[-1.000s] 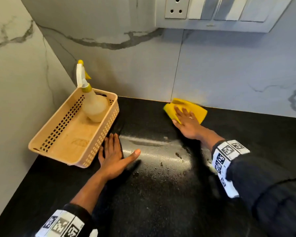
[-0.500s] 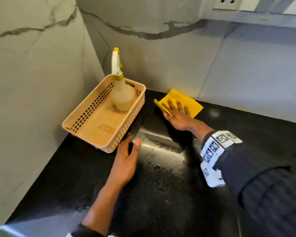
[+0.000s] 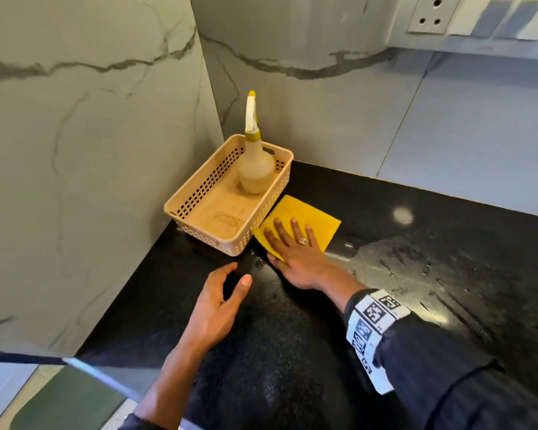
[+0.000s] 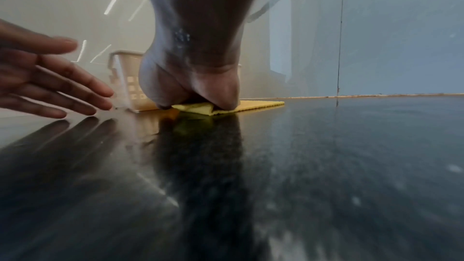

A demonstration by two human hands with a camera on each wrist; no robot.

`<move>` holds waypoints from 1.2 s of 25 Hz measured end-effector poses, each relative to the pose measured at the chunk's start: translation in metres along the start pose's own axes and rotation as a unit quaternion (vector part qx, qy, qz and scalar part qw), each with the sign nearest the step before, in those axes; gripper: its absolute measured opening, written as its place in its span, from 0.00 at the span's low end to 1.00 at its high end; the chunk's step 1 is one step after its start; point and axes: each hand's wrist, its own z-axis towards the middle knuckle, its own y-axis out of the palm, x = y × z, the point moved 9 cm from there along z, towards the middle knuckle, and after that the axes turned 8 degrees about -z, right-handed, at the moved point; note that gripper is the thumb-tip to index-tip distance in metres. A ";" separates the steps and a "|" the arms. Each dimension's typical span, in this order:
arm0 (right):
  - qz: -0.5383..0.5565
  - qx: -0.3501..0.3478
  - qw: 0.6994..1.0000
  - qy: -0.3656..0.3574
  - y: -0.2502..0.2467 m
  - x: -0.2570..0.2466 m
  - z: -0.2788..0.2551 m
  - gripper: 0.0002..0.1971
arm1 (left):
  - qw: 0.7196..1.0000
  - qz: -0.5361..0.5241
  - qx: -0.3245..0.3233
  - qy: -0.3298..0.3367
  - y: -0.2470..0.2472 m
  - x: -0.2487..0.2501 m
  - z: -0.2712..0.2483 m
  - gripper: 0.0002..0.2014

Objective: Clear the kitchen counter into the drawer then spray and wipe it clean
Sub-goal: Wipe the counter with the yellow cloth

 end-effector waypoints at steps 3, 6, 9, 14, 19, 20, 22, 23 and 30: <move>-0.008 0.000 1.000 -0.026 0.013 -0.028 -0.021 0.31 | 1.000 0.018 0.005 -0.006 -0.021 -0.009 -0.005 0.33; 0.013 0.010 1.000 0.000 0.023 -0.056 -0.036 0.32 | 0.999 0.050 0.017 0.002 -0.046 -0.028 -0.007 0.31; 0.069 0.051 0.985 0.151 0.030 -0.076 -0.048 0.33 | 0.997 0.072 0.015 0.022 -0.070 -0.045 -0.007 0.32; 0.197 0.053 0.905 0.373 0.037 -0.144 -0.037 0.37 | 0.995 0.089 0.021 0.046 -0.130 -0.085 -0.023 0.37; 0.221 0.043 0.882 0.414 0.026 -0.214 0.012 0.40 | 0.999 0.012 0.011 0.037 -0.182 -0.121 -0.065 0.35; 0.224 0.035 0.888 0.400 0.024 -0.232 0.025 0.41 | 0.999 0.000 -0.003 0.039 -0.187 -0.126 -0.072 0.35; 0.201 0.032 0.909 0.365 0.019 -0.261 0.050 0.40 | 0.997 -0.031 -0.035 0.059 -0.195 -0.135 -0.082 0.38; 0.189 0.030 0.919 0.344 0.018 -0.266 0.058 0.39 | 0.996 -0.043 -0.046 0.064 -0.195 -0.138 -0.083 0.40; 0.045 -0.002 0.998 0.047 0.023 -0.300 0.025 0.32 | 0.987 -0.107 -0.082 0.090 -0.196 -0.149 -0.086 0.38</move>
